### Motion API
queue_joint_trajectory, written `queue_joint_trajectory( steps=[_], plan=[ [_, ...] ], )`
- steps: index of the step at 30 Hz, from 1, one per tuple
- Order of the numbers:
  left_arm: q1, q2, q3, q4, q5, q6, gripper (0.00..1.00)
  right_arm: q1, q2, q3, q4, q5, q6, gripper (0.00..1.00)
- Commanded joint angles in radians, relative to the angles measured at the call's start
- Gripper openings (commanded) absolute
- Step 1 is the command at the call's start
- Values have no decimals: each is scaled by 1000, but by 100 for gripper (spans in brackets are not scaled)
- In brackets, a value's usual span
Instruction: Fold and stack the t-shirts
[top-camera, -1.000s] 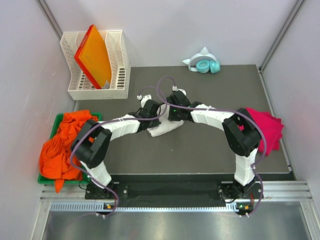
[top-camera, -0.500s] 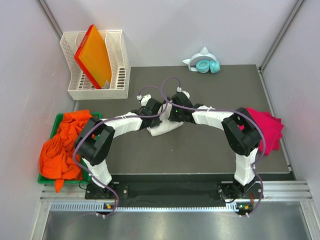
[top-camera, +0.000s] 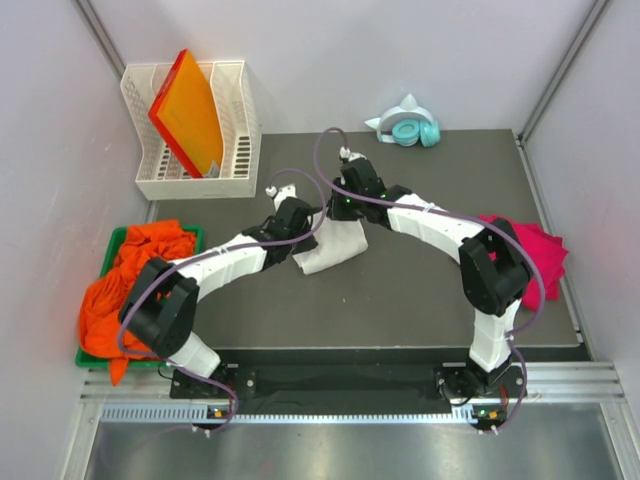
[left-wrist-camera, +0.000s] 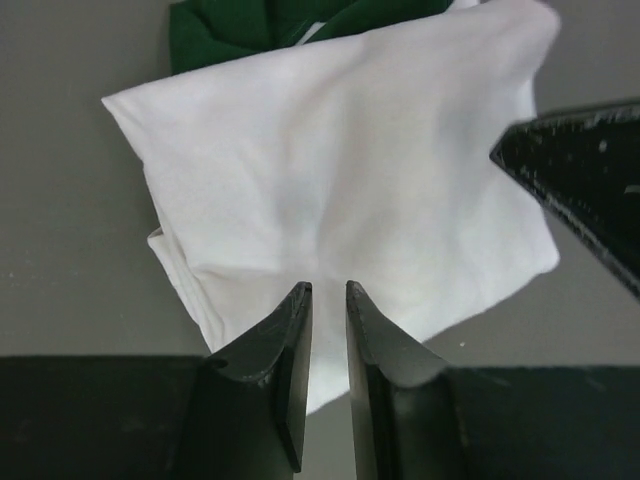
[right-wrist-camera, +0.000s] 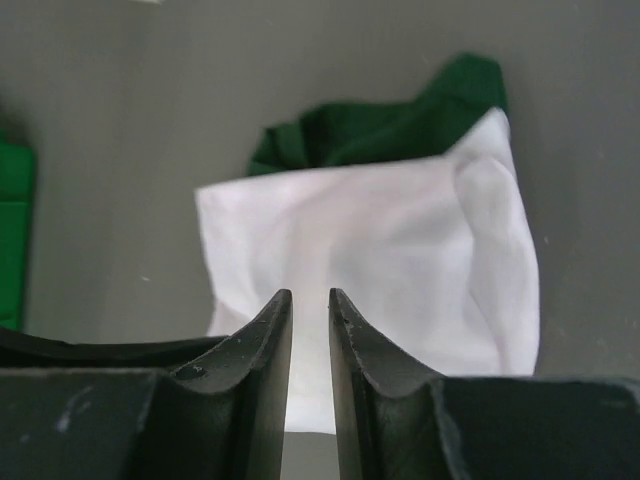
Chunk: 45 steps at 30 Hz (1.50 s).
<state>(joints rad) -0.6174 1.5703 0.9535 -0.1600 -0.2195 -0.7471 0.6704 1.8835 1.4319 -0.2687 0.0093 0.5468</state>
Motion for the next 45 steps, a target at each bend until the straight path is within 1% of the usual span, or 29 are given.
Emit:
queue_joint_trajectory(
  steps=[1,5,7,10,14,18,22,25,30,33,35,36,38,39,41,42,45],
  plan=[
    [-8,-53,8,19,51,26,23,-8,-17,88,2,-80,-47,22],
    [-27,-24,5,33,74,17,20,-12,60,94,2,-100,-35,19],
    [-38,-4,7,36,81,14,19,-12,84,84,14,-104,-25,15],
    [-45,26,7,47,88,12,18,-18,117,61,46,-108,-13,14],
    [-47,60,24,36,108,9,17,-45,196,88,43,-114,1,12],
    [-51,71,37,2,108,11,15,-103,301,165,11,-112,30,12],
    [-54,73,34,-51,92,11,15,-164,423,280,-41,-135,50,11],
    [-56,77,22,-76,86,14,14,-176,489,335,-75,-135,54,11],
    [-56,73,-19,-107,75,-1,12,-177,513,372,-72,-150,33,11],
    [-56,54,-33,-114,51,5,12,-172,467,361,-49,-163,19,11],
    [-56,31,-27,-116,20,20,12,-163,370,302,-1,-146,10,12],
    [-56,7,-18,-115,8,26,12,-158,289,265,6,-131,5,12],
    [-58,-24,-7,-112,-32,44,14,-154,205,233,6,-94,-10,15],
    [-54,-48,10,-102,-49,51,15,-149,119,201,-3,-47,-15,17],
    [-54,-62,30,-89,-98,69,17,-147,40,167,-20,13,-31,20],
    [-53,-67,51,-72,-115,77,18,-144,-22,135,-44,70,-36,22],
    [-51,-29,112,-58,-159,109,18,-144,-82,69,-88,118,-48,23]
  ],
)
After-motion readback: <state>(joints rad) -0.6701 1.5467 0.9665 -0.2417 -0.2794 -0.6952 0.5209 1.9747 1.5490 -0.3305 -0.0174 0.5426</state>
